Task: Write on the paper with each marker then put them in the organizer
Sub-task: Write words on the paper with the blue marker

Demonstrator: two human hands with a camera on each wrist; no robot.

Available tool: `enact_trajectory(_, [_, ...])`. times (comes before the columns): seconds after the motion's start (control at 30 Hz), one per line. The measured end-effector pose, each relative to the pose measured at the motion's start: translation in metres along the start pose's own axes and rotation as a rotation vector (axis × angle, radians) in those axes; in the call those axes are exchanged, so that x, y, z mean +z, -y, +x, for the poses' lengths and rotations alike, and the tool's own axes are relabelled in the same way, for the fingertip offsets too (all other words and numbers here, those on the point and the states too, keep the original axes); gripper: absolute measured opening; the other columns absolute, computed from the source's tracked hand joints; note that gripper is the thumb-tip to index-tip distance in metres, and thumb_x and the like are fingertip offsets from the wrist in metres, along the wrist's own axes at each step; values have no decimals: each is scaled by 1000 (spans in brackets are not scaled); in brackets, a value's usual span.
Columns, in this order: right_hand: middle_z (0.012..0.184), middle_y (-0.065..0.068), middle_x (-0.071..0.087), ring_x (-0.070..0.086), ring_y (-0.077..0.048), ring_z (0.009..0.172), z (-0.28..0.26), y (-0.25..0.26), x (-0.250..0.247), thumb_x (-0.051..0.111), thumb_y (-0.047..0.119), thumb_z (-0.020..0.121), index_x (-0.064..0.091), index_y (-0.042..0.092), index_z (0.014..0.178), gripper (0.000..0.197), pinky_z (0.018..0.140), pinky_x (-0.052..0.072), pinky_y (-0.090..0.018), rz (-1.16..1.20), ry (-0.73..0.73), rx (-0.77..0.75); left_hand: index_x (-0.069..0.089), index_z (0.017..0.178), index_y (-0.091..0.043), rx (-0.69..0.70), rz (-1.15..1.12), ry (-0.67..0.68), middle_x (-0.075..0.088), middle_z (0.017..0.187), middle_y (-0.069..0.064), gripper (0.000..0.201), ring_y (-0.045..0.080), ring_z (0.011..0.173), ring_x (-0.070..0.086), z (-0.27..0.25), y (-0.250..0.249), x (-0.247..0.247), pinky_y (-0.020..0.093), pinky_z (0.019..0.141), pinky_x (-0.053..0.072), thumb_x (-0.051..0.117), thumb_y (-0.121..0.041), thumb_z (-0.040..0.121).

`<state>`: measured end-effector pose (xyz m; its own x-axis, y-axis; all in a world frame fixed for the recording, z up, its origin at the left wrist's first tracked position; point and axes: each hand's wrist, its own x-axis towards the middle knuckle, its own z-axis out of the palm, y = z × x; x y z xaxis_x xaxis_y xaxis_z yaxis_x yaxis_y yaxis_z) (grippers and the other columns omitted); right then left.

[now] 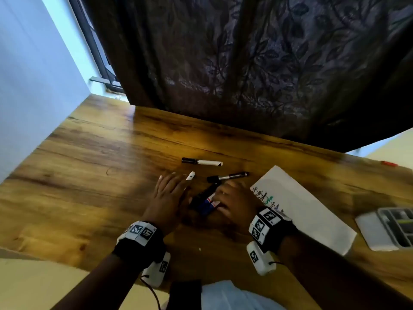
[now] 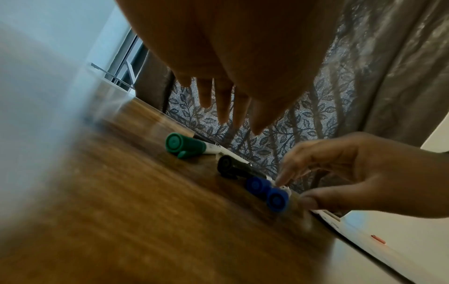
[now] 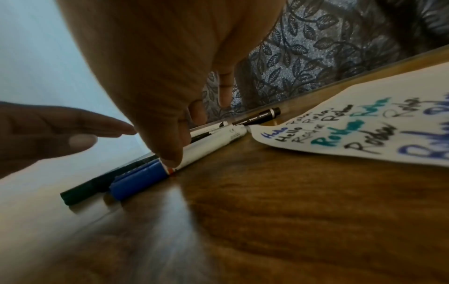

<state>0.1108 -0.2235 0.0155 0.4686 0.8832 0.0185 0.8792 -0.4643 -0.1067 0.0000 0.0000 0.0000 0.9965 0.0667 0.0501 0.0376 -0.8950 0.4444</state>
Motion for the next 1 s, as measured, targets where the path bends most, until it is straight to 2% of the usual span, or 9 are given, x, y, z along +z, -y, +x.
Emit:
enact_trajectory(0.27, [95,3,67,64,-24,96,15,9,-2,77,30,72,69,23,89,20,82,50,-45,-126,99,0,40,144,-24,33,-63,-68,40,149,-5,59,15,145,22,4,6,-12,48,122,13,36,-48,92])
enact_trajectory(0.33, [98,3,68,62,-23,103,17,11,-8,66,32,82,68,23,95,16,90,46,-45,-89,81,0,41,143,-24,49,-74,-102,43,147,-4,55,14,144,25,5,6,-13,47,122,14,42,-45,92])
enact_trajectory(0.43, [96,2,69,60,-21,102,16,8,-21,46,34,89,65,22,103,26,96,38,-44,-32,12,-21,40,143,-25,62,-123,-151,45,145,-4,52,13,142,29,7,0,-16,44,121,16,46,-43,93])
enact_trajectory(0.53, [97,4,68,60,-19,98,12,2,-35,49,38,91,65,25,109,27,95,38,-43,-38,-93,-67,40,144,-25,95,-188,-162,44,146,-6,52,10,139,32,9,-17,-22,39,116,29,48,-43,96])
enact_trajectory(0.63, [99,4,67,62,-18,92,0,-5,-53,51,43,92,65,29,114,29,87,45,-43,-14,-152,-73,39,143,-28,134,-307,-69,40,143,-14,55,3,127,40,12,-46,-29,28,103,42,49,-50,95])
enact_trajectory(0.73, [98,5,68,67,-15,84,-19,-8,-76,50,50,92,68,32,114,33,70,51,-32,114,-143,-20,43,141,-26,203,-309,35,49,137,-8,48,7,116,53,19,-74,-27,28,97,48,49,-44,96])
enact_trajectory(0.83, [106,14,69,64,-4,93,-43,-18,-103,55,54,90,66,41,114,30,76,52,-26,235,-81,139,49,138,-19,242,-278,54,56,132,1,44,16,117,56,27,-99,-22,31,100,46,49,-35,97])
enact_trajectory(0.9, [100,19,70,63,2,89,-67,-27,-124,64,49,88,69,39,107,23,74,52,-23,400,-90,205,53,133,-18,237,-309,59,59,127,3,40,18,112,60,30,-116,-17,39,95,51,47,-35,97])
enact_trajectory(1.0, [87,14,74,68,-2,77,-110,-43,-148,73,37,85,75,28,96,14,65,56,-24,780,-241,325,55,124,-23,188,-342,95,65,116,1,32,17,101,63,35,-152,-12,42,86,54,46,-39,97])
